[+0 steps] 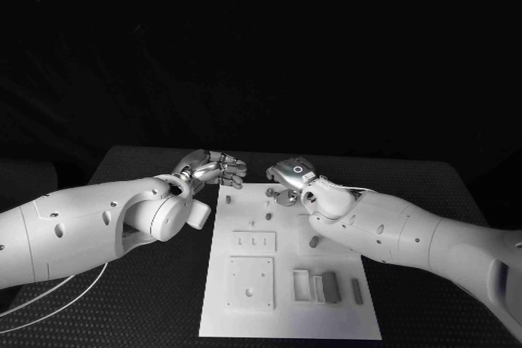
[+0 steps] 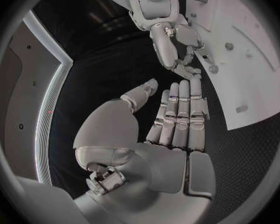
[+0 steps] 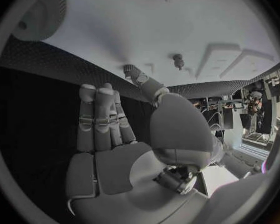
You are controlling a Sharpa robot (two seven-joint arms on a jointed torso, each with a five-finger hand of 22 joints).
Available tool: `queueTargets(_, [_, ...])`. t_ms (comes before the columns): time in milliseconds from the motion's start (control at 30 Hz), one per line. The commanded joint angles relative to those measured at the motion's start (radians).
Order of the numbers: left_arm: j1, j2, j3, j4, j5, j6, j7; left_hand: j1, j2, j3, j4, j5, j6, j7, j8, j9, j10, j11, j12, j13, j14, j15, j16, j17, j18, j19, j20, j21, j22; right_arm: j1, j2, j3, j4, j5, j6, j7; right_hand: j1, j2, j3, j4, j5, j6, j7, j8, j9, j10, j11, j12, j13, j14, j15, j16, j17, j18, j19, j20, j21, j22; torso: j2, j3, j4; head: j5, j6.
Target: Assemble the parts on the task board
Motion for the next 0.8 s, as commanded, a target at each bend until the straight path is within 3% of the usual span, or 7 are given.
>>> queueTargets(33, [0.003, -0.006, 0.001, 0.002, 0.004, -0.005, 0.014, -0.004, -0.004, 0.001, 0.002, -0.003, -0.008, 0.0, -0.004, -0.001, -0.004, 0.002, -0.005, 0.002, 0.006, 0.002, -0.005, 0.001, 0.017, -0.003, 0.001, -0.003, 0.002, 0.016, -0.036, 0.005, 0.055, 0.048, -0.038, 0.018, 0.001, -0.012, 0.001, 0.007, 0.002, 0.0, -0.002, 0.001, 0.003, -0.005, 0.0, 0.0, -0.001, 0.004, 0.004, 0.006, -0.001, 0.054, 0.003, 0.001, 0.008, 0.017, -0.001, 0.0004, -0.0011, -0.006, 0.007])
queueTargets(167, [0.005, -0.016, 0.001, 0.0, 0.006, -0.009, 0.03, -0.004, -0.004, 0.001, 0.002, -0.003, -0.008, 0.0, -0.004, -0.001, -0.004, 0.002, -0.005, 0.002, 0.006, 0.002, -0.006, 0.001, 0.017, -0.003, 0.001, -0.003, 0.002, 0.037, -0.1, 0.029, 0.134, 0.147, -0.003, 0.076, -0.004, -0.016, 0.003, 0.011, 0.002, 0.007, -0.005, 0.006, 0.007, 0.005, -0.003, 0.006, 0.0, 0.009, 0.002, 0.013, -0.001, 0.054, 0.008, 0.0, 0.012, 0.018, -0.002, 0.0005, -0.007, -0.012, 0.018])
queueTargets(333, [0.005, -0.026, 0.001, -0.016, 0.018, 0.002, 0.048, 0.0, -0.002, 0.003, 0.002, -0.003, -0.002, -0.002, -0.001, 0.0, 0.004, 0.0, -0.003, 0.005, 0.01, 0.0, -0.006, 0.004, 0.018, 0.0, 0.0, -0.003, 0.004, 0.058, -0.186, 0.059, 0.219, 0.241, 0.061, 0.121, -0.048, -0.055, -0.016, 0.026, 0.002, 0.008, -0.021, 0.009, 0.012, 0.032, -0.014, 0.02, 0.008, 0.012, -0.007, 0.023, 0.0, 0.053, 0.005, 0.001, 0.017, 0.02, -0.009, 0.0014, -0.0228, -0.008, 0.027])
queueTargets(500, [0.004, -0.017, 0.001, -0.042, 0.02, 0.009, 0.051, 0.001, -0.001, 0.004, 0.002, -0.003, 0.0, -0.002, 0.0, 0.0, 0.007, -0.001, -0.003, 0.006, 0.012, -0.001, -0.006, 0.006, 0.018, 0.001, 0.0, -0.002, 0.005, 0.076, -0.259, 0.062, 0.255, 0.293, 0.151, 0.147, -0.074, -0.069, -0.043, 0.028, 0.001, 0.014, -0.016, 0.017, 0.022, 0.147, -0.048, 0.095, 0.055, 0.012, -0.039, 0.05, 0.013, 0.054, 0.004, -0.002, 0.033, 0.023, -0.017, 0.0029, -0.0335, -0.013, 0.028])
queueTargets(600, [0.004, -0.016, 0.0, -0.054, 0.02, 0.012, 0.051, 0.001, 0.0, 0.004, 0.002, -0.003, 0.0, -0.002, 0.0, 0.001, 0.007, -0.001, -0.003, 0.006, 0.012, -0.001, -0.007, 0.006, 0.018, 0.001, 0.0, -0.002, 0.005, 0.078, -0.277, 0.062, 0.249, 0.294, 0.185, 0.147, -0.078, -0.068, -0.064, 0.024, 0.001, 0.02, -0.031, 0.022, 0.031, 0.203, -0.07, 0.17, 0.118, 0.013, -0.059, 0.075, 0.027, 0.054, 0.012, -0.009, 0.049, 0.022, -0.022, 0.0017, -0.0398, -0.018, 0.034])
queueTargets(767, [0.004, -0.015, 0.0, -0.068, 0.02, 0.017, 0.051, 0.001, 0.0, 0.004, 0.002, -0.003, 0.0, -0.002, 0.0, 0.0, 0.007, -0.001, -0.003, 0.006, 0.012, -0.001, -0.007, 0.006, 0.018, 0.001, 0.0, -0.003, 0.005, 0.079, -0.288, 0.062, 0.21, 0.279, 0.239, 0.136, -0.079, -0.064, -0.09, 0.015, 0.004, 0.012, -0.047, 0.018, 0.049, 0.109, -0.077, 0.412, 0.376, 0.006, -0.071, 0.119, 0.041, 0.054, 0.013, -0.017, 0.072, 0.019, -0.025, 0.0037, -0.0433, -0.021, 0.032])
queueTargets(800, [0.004, -0.015, 0.0, -0.069, 0.02, 0.018, 0.051, 0.001, 0.0, 0.004, 0.002, -0.003, 0.0, -0.002, 0.0, 0.0, 0.007, -0.001, -0.003, 0.006, 0.012, -0.001, -0.007, 0.006, 0.018, 0.001, 0.0, -0.003, 0.005, 0.079, -0.287, 0.062, 0.201, 0.278, 0.253, 0.136, -0.079, -0.05, -0.086, 0.021, -0.005, 0.01, -0.053, 0.016, 0.052, 0.06, -0.085, 0.506, 0.473, 0.014, -0.066, 0.149, 0.057, 0.054, 0.017, -0.019, 0.077, 0.018, -0.024, 0.0041, -0.0427, -0.022, 0.033])
